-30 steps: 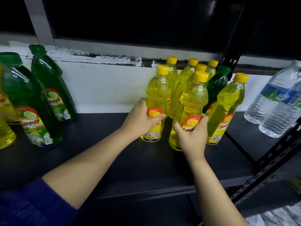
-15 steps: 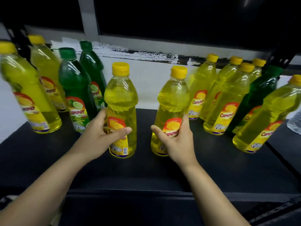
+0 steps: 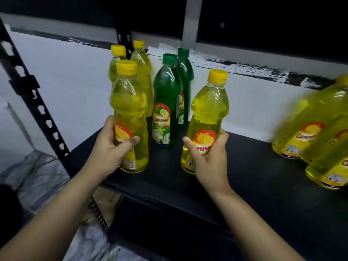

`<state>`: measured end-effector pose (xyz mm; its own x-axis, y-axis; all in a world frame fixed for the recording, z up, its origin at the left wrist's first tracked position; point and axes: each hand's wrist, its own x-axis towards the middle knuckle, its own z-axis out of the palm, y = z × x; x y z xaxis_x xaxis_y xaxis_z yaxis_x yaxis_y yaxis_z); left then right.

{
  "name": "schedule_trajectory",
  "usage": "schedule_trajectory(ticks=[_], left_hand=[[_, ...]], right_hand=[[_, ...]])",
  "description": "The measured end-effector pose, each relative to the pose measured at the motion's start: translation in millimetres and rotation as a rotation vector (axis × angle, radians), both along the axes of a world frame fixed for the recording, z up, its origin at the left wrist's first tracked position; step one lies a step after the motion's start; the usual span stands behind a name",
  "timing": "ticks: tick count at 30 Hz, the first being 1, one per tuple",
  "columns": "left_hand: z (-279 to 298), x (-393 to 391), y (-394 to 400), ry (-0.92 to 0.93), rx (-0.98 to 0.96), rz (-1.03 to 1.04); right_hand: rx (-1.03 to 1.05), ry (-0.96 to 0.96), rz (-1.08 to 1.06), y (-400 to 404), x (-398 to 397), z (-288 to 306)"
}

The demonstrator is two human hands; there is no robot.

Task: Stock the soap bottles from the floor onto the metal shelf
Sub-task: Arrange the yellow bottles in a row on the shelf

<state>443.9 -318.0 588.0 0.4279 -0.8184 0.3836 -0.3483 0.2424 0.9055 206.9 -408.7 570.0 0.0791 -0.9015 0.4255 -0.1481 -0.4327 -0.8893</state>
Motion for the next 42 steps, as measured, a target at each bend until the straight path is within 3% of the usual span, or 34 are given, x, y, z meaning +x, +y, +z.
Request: schedule_trajectory(ticks=[8,21,28,42], left_hand=[[-31.3,-8.0,-8.7,-0.212,-0.021,0.546],[-24.9,34.5,-15.0,-0.102,0.052,0.469],[-22.1,46.0,-17.7,-0.134,0.117,0.488],[-26.7,42.6,-1.3,-0.121,0.076,0.479]], right_hand=[[-0.056,0.022,-0.103,-34.6,22.2,-4.1],[-0.087,0.046,-0.179,-70.9,20.0,-6.6],[-0.096,0.071,-0.168,-70.2,16.3,-11.6],[-0.07,0.076,-0.147,-70.8,16.1,-14.3]])
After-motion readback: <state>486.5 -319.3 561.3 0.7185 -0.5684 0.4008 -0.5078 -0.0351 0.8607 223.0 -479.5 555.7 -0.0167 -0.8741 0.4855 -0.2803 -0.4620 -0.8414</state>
